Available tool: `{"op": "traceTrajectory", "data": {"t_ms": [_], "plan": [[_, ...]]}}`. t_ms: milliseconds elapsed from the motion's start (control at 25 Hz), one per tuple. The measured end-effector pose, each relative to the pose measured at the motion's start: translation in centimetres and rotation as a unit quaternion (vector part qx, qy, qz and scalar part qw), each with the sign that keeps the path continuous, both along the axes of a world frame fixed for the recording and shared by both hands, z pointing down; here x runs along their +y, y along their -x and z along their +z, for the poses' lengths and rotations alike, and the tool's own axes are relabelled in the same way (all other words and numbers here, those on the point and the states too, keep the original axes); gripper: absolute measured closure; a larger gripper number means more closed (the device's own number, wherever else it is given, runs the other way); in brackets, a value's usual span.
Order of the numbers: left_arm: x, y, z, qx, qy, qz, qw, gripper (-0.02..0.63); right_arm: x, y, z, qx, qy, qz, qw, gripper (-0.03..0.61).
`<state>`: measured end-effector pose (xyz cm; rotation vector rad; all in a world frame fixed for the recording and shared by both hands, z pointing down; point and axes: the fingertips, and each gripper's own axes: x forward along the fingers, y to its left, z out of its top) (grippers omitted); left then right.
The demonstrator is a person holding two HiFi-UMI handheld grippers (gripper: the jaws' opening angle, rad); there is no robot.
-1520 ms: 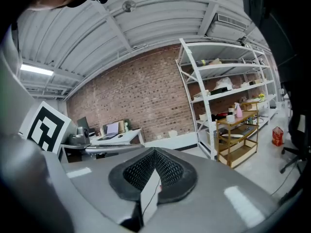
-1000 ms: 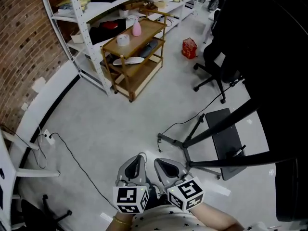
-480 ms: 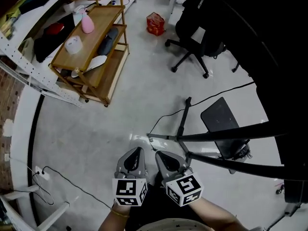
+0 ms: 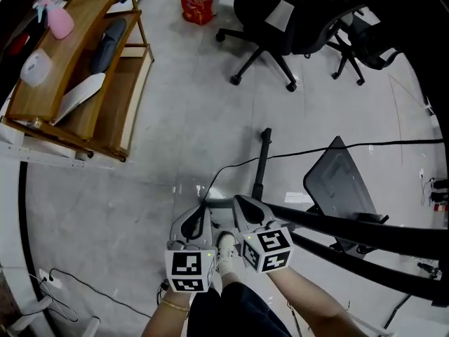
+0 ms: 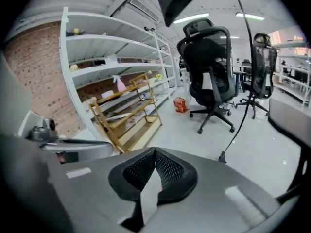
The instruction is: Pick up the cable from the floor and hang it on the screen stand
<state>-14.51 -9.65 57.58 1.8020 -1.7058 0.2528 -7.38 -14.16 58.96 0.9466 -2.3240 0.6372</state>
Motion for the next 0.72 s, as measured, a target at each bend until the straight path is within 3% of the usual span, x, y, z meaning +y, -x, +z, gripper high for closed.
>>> {"op": "traceTrajectory", "data": {"t_ms": [120, 200, 400, 720], "plan": [[-3.2, -1.3, 6.1, 0.001, -0.002, 0.033, 0.9995, 0.606, -4.8, -2.3, 8.6, 0.02, 0.023, 0.052, 0.998, 0.577], [-5.1, -2.3, 9.7, 0.002, -0.005, 0.051, 0.9987, 0.606, -7.8, -4.2, 13.8, 0.037, 0.036, 0.086, 0.995, 0.513], [-7.7, -3.4, 17.0, 0.02, 0.01, 0.045, 0.9987, 0.606, -12.7, -9.7, 24.3, 0.106, 0.067, 0.176, 0.976, 0.486], [-7.8, -3.3, 22.2, 0.027, 0.033, 0.041, 0.9983, 0.606, -17.7, -12.4, 30.4, 0.139, 0.05, 0.227, 0.963, 0.465]]}}
